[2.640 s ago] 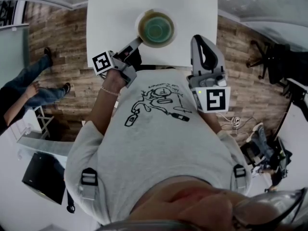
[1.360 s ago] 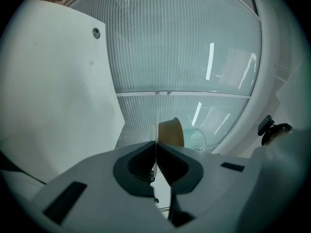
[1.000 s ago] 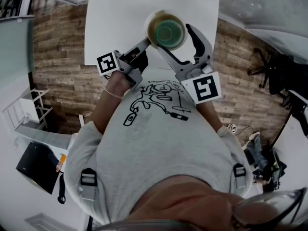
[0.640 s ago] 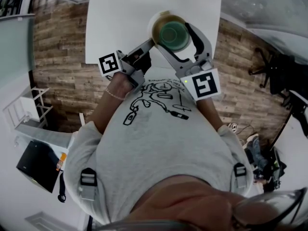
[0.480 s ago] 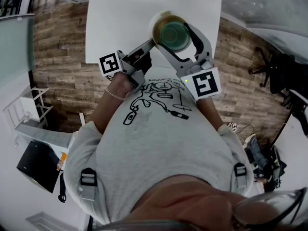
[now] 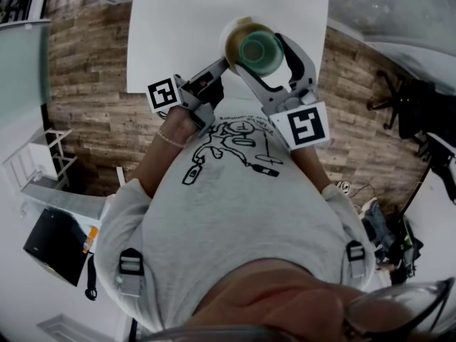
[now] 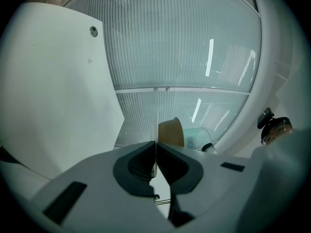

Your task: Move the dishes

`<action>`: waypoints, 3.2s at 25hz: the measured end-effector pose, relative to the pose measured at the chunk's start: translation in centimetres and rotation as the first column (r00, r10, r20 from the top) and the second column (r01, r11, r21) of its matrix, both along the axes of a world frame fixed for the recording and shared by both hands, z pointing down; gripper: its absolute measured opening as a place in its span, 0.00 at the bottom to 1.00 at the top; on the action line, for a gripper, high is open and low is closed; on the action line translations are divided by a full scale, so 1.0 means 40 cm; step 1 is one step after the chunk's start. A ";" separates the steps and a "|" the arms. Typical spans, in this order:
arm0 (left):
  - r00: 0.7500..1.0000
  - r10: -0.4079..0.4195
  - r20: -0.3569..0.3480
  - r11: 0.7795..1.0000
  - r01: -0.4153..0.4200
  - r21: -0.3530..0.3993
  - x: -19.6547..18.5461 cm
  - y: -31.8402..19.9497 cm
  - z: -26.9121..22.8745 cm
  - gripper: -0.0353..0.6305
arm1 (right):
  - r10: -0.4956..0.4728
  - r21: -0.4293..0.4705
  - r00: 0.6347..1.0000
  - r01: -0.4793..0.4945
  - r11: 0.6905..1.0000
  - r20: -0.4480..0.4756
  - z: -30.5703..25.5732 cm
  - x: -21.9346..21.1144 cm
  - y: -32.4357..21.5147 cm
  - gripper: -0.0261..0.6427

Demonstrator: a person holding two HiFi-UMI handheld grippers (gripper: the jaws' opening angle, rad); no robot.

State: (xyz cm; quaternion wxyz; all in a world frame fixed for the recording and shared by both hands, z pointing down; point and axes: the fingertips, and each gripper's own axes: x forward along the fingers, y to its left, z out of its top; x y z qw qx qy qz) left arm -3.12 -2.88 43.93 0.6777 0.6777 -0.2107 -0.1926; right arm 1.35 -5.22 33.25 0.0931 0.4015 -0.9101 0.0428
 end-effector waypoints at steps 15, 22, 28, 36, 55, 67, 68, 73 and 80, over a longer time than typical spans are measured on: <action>0.999 -0.022 0.030 0.999 0.022 -0.027 -0.032 -0.017 0.058 0.06 | 0.048 0.019 0.999 -0.048 0.999 0.008 -0.041 0.031 -0.017 0.60; 0.999 -0.033 0.032 0.999 0.034 -0.029 -0.037 -0.018 0.065 0.06 | 0.122 0.012 0.992 -0.122 0.992 -0.022 -0.034 0.105 -0.028 0.60; 0.998 -0.047 0.037 0.999 0.047 -0.016 -0.040 -0.030 0.055 0.06 | 0.215 -0.018 0.975 -0.216 0.976 -0.061 0.008 0.206 -0.040 0.60; 0.997 -0.068 0.045 0.998 0.068 -0.007 -0.047 -0.040 0.045 0.06 | 0.344 -0.012 0.934 -0.346 0.938 -0.093 0.040 0.363 -0.054 0.60; 0.996 -0.075 0.053 0.997 0.075 0.004 -0.052 -0.046 0.032 0.06 | 0.389 -0.036 0.918 -0.393 0.919 -0.079 0.142 0.420 -0.049 0.60; 0.996 -0.075 0.042 0.997 0.075 0.013 -0.050 -0.045 0.023 0.06 | 0.337 -0.106 0.939 -0.343 0.933 -0.072 0.314 0.411 -0.034 0.60; 0.996 -0.075 0.041 0.997 0.075 0.014 -0.050 -0.045 0.023 0.06 | 0.333 -0.112 0.940 -0.340 0.934 -0.075 0.330 0.410 -0.031 0.60; 0.996 -0.074 0.039 0.997 0.074 0.016 -0.050 -0.044 0.020 0.06 | 0.320 -0.126 0.940 -0.334 0.934 -0.118 0.429 0.415 -0.019 0.60; 0.997 -0.076 0.033 0.997 0.075 0.021 -0.050 -0.045 0.016 0.06 | 0.305 -0.151 0.941 -0.326 0.933 -0.148 0.573 0.421 0.005 0.60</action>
